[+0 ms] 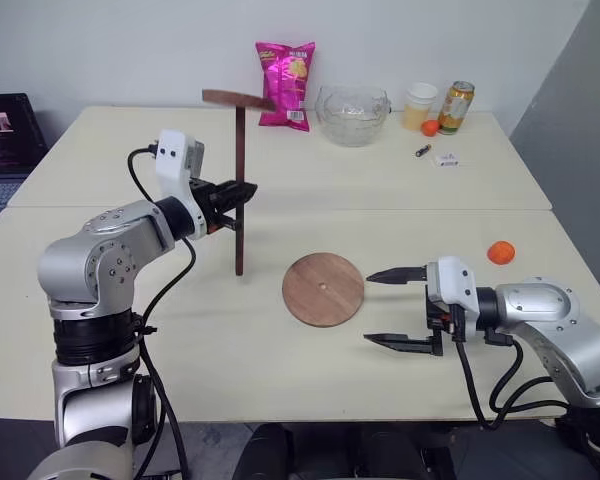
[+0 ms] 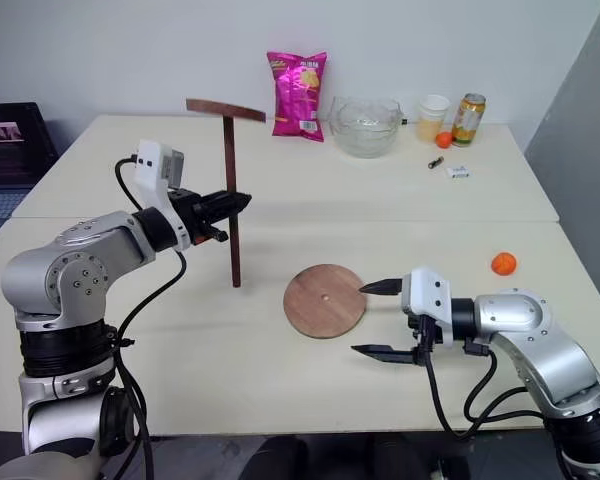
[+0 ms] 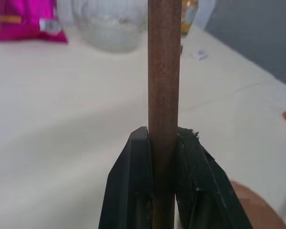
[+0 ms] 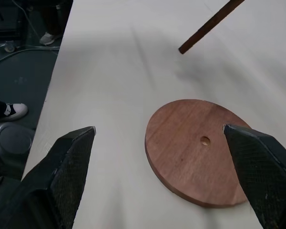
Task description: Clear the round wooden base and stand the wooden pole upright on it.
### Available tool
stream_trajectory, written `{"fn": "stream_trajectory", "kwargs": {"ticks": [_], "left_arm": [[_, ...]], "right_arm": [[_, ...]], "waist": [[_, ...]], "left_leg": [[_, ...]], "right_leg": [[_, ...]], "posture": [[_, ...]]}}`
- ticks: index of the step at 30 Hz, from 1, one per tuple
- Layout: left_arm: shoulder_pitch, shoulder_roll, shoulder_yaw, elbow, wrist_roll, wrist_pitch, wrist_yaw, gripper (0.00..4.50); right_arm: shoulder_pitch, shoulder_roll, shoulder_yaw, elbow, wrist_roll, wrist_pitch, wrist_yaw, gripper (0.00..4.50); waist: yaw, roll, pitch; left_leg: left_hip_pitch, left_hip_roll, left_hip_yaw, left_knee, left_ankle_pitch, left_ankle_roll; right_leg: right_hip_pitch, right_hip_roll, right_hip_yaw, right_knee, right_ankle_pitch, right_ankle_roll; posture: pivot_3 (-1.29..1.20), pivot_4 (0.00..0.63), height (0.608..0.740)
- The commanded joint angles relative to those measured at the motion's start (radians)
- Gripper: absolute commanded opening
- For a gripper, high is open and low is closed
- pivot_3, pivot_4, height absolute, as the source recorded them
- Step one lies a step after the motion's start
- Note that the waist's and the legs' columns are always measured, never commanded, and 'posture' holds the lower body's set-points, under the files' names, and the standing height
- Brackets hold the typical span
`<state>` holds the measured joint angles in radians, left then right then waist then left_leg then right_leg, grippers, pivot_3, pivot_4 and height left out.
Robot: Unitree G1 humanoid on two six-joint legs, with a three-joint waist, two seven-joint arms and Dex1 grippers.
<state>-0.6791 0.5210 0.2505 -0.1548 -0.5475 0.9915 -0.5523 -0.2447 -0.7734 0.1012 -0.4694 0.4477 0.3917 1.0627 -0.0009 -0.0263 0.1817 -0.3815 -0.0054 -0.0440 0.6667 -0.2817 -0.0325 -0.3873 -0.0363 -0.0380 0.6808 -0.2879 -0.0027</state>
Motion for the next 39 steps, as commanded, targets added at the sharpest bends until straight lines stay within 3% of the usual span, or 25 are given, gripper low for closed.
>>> {"fn": "stream_trajectory", "kwargs": {"ticks": [1, 7, 10, 17, 25, 39], "left_arm": [[0.046, -0.015, -0.026, -0.080, -0.053, -0.208, -0.179, 0.25], [0.124, -0.112, -0.129, -0.088, 0.036, -0.516, -0.225, 0.25], [0.157, -0.159, -0.175, -0.082, 0.047, -0.585, -0.235, 0.25], [0.211, -0.247, -0.249, -0.054, 0.055, -0.683, -0.247, 0.25], [0.210, -0.294, -0.315, 0.011, 0.090, -0.778, -0.279, 0.25], [0.241, -0.322, -0.315, 0.102, 0.132, -0.883, -0.248, 0.25]], "right_arm": [[0.014, -0.025, -0.064, -0.061, 0.030, 0.024, -0.021, 4.50], [0.040, -0.025, -0.108, -0.091, 0.032, 0.057, -0.082, 4.50], [0.058, -0.036, -0.114, -0.106, 0.015, 0.083, -0.110, 4.50], [0.073, -0.053, -0.117, -0.188, 0.040, 0.243, -0.217, 4.50], [0.087, -0.081, -0.141, -0.192, 0.030, 0.265, -0.232, 4.50], [0.103, -0.084, -0.121, -0.211, 0.004, 0.255, -0.245, 4.50]], "waist": [[0.000, 0.000, 0.000], [0.003, 0.000, 0.000], [0.005, 0.000, 0.000], [0.002, 0.000, 0.000], [0.003, 0.000, 0.000], [0.003, 0.000, 0.000]], "left_leg": [[0.000, 0.000, 0.000, 0.000, 0.000, 0.000], [0.000, 0.000, 0.000, 0.000, 0.000, 0.000], [0.001, 0.000, 0.001, 0.001, 0.000, 0.000], [0.001, 0.000, 0.000, 0.000, 0.000, 0.001], [0.000, 0.000, 0.000, 0.001, -0.002, 0.005], [0.001, 0.000, 0.000, 0.001, -0.002, 0.005]], "right_leg": [[0.000, 0.000, 0.000, 0.000, 0.000, 0.000], [0.001, 0.000, 0.000, 0.000, 0.000, 0.000], [0.002, 0.000, 0.000, -0.001, 0.000, 0.000], [0.002, 0.000, 0.000, 0.000, 0.000, 0.000], [0.002, 0.000, 0.000, -0.001, 0.000, 0.001], [0.002, 0.001, 0.000, 0.000, 0.000, 0.001]], "posture": [[0.00, 0.150, 0.740], [0.00, 0.150, 0.740], [0.00, 0.150, 0.740], [0.00, 0.150, 0.740], [0.00, 0.150, 0.740], [0.00, 0.150, 0.740]]}}
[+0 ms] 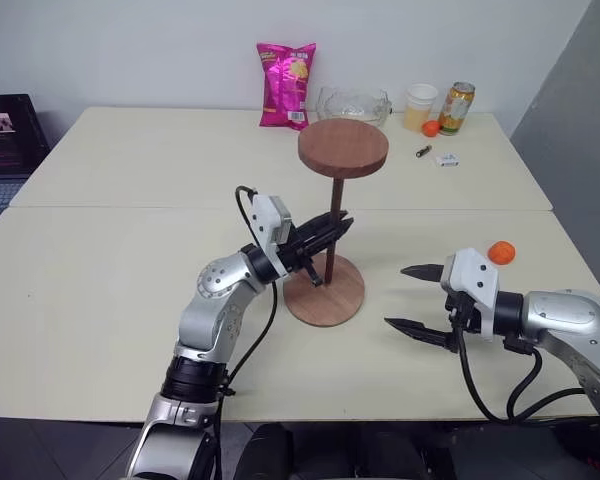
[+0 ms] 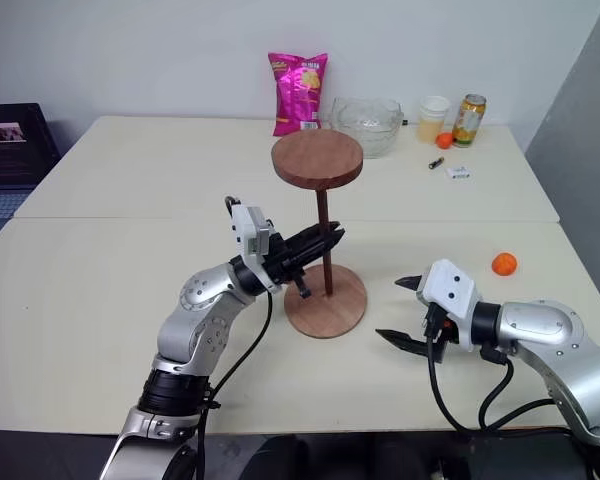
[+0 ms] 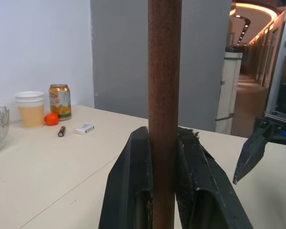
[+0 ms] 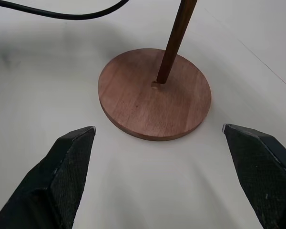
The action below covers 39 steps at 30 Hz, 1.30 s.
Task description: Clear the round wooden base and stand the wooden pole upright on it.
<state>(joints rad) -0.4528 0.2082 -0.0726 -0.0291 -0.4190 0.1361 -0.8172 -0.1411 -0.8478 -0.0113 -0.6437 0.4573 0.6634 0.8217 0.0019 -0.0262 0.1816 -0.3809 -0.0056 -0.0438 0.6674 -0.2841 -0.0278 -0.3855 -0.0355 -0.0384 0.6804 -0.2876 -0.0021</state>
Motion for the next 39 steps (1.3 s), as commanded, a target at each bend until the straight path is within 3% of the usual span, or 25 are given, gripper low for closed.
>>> {"fn": "stream_trajectory", "kwargs": {"ticks": [1, 39], "left_arm": [[0.021, -0.010, 0.006, -0.025, 0.005, -0.029, 0.019, 0.25], [0.066, -0.016, -0.013, 0.027, 0.041, -0.086, 0.033, 0.25]], "right_arm": [[-0.001, -0.009, -0.009, -0.037, -0.006, -0.017, -0.003, 4.50], [-0.001, -0.019, -0.006, -0.047, -0.007, -0.006, 0.004, 4.50]], "waist": [[0.000, 0.000, 0.000], [0.000, 0.000, 0.000]], "left_leg": [[0.000, 0.000, 0.000, 0.000, 0.000, 0.000], [0.000, 0.000, 0.000, 0.000, 0.000, 0.000]], "right_leg": [[0.000, 0.000, 0.000, 0.000, 0.000, 0.000], [0.001, 0.000, -0.001, 0.000, 0.000, 0.000]], "posture": [[0.00, 0.150, 0.740], [0.00, 0.150, 0.740]]}}
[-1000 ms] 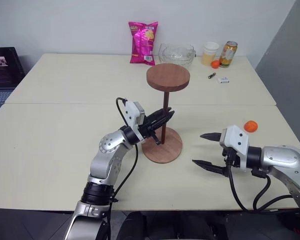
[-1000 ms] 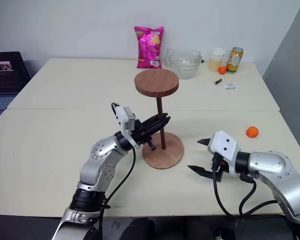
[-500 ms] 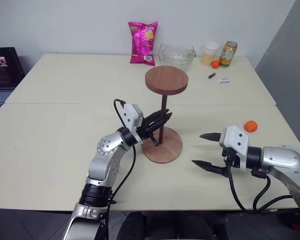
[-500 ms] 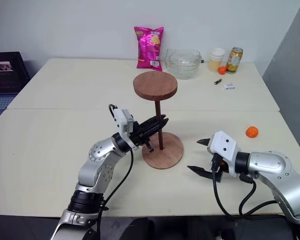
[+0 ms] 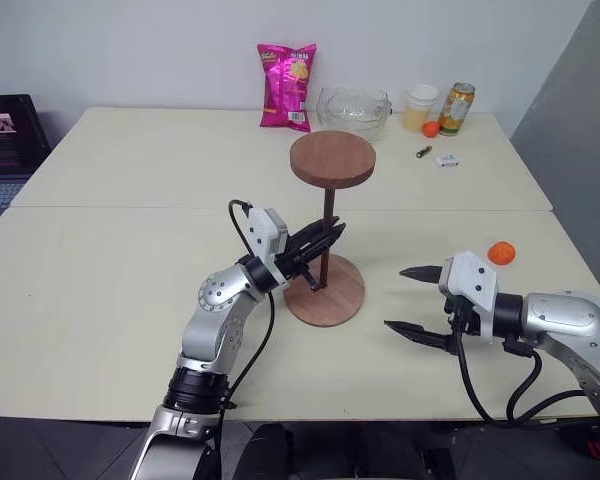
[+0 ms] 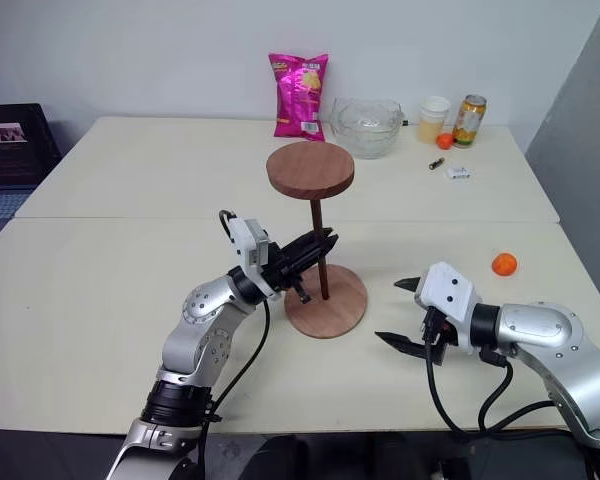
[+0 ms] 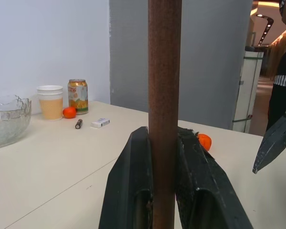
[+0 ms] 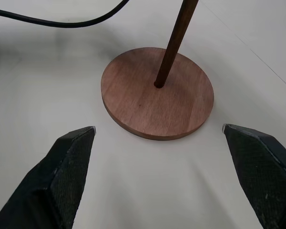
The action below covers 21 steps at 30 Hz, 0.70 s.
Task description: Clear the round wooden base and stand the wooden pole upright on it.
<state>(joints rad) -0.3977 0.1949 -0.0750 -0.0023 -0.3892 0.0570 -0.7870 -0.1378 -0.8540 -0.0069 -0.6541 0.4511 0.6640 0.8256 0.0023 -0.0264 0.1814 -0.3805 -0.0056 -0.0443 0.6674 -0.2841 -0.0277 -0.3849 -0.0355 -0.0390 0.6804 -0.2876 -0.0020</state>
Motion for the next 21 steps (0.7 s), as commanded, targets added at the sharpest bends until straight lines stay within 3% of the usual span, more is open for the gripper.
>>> {"fn": "stream_trajectory", "kwargs": {"ticks": [1, 21], "left_arm": [[0.011, -0.005, -0.011, 0.002, 0.013, -0.008, 0.005, 0.25], [0.041, 0.003, -0.035, 0.002, 0.032, -0.028, 0.016, 0.25]], "right_arm": [[-0.004, -0.013, -0.010, -0.036, -0.001, -0.006, -0.001, 4.50], [-0.006, -0.022, -0.015, -0.036, 0.001, 0.000, -0.003, 4.50]], "waist": [[0.000, 0.000, 0.000], [0.000, 0.000, -0.001]], "left_leg": [[0.000, 0.000, 0.000, 0.000, 0.000, 0.000], [0.001, 0.000, 0.000, 0.000, 0.000, 0.000]], "right_leg": [[0.000, 0.000, 0.000, 0.000, 0.000, 0.000], [0.001, 0.000, 0.000, 0.000, 0.000, 0.000]], "posture": [[0.00, 0.150, 0.740], [0.00, 0.150, 0.740]]}}
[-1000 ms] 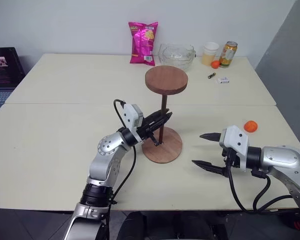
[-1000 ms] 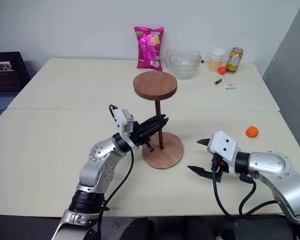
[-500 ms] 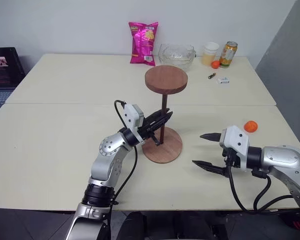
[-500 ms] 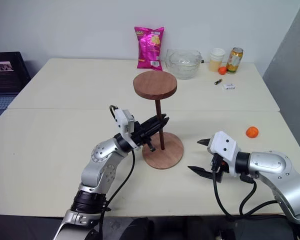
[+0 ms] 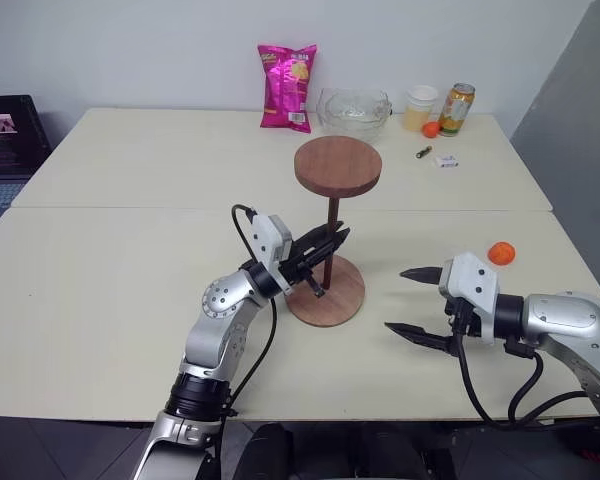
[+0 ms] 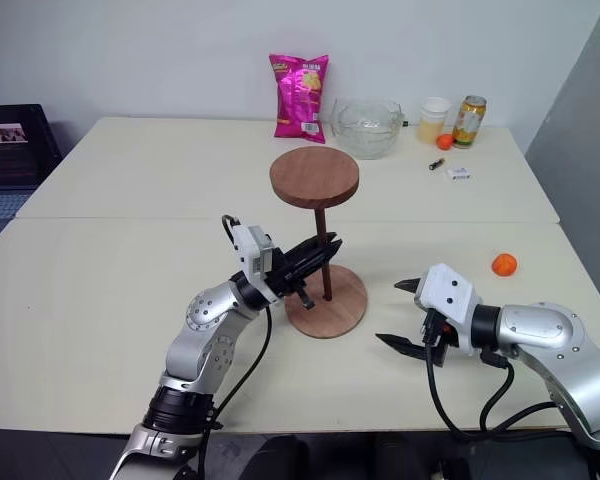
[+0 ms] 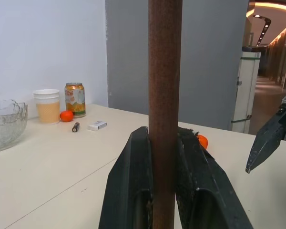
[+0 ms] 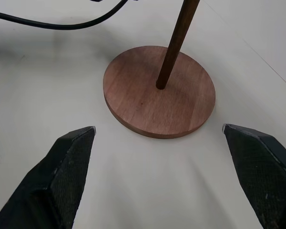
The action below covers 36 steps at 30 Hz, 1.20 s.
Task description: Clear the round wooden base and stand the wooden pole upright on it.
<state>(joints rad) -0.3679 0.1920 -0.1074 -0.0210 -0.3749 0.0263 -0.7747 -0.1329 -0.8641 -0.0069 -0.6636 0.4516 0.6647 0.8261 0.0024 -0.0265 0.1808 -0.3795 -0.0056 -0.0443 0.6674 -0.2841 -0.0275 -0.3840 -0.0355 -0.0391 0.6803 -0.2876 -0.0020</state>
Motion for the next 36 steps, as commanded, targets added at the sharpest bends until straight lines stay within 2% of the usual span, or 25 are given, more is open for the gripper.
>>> {"fn": "stream_trajectory", "kwargs": {"ticks": [1, 19, 26, 36], "left_arm": [[0.012, 0.008, 0.001, 0.023, 0.018, 0.001, 0.005, 0.25], [0.008, 0.015, 0.027, 0.047, 0.007, 0.015, 0.029, 0.25], [0.025, 0.016, -0.003, -0.010, -0.003, 0.034, 0.002, 0.25], [0.033, 0.018, -0.011, 0.001, 0.015, 0.017, -0.004, 0.25]], "right_arm": [[-0.010, -0.013, -0.016, -0.027, 0.000, -0.001, -0.003, 4.50], [-0.007, -0.012, -0.013, -0.032, 0.000, 0.002, -0.005, 4.50], [-0.005, -0.013, -0.014, -0.033, -0.001, 0.002, -0.005, 4.50], [-0.001, -0.010, -0.013, -0.036, -0.001, 0.003, -0.008, 4.50]], "waist": [[0.000, 0.000, 0.000], [-0.001, 0.000, 0.000], [-0.001, 0.000, 0.000], [0.001, 0.000, 0.000]], "left_leg": [[0.000, 0.000, 0.000, 0.000, 0.000, 0.000], [0.001, 0.000, 0.000, 0.000, 0.000, 0.000], [0.001, 0.000, 0.000, 0.000, 0.000, 0.000], [0.001, 0.000, 0.000, 0.000, 0.000, 0.000]], "right_leg": [[0.000, 0.000, 0.000, 0.000, 0.000, 0.000], [0.001, 0.000, 0.000, 0.000, 0.000, 0.000], [0.001, 0.000, 0.000, 0.000, 0.000, 0.000], [0.001, 0.000, 0.000, 0.000, 0.000, 0.000]], "posture": [[0.00, 0.150, 0.740], [0.00, 0.150, 0.740], [0.00, 0.150, 0.740], [0.00, 0.150, 0.740]]}}
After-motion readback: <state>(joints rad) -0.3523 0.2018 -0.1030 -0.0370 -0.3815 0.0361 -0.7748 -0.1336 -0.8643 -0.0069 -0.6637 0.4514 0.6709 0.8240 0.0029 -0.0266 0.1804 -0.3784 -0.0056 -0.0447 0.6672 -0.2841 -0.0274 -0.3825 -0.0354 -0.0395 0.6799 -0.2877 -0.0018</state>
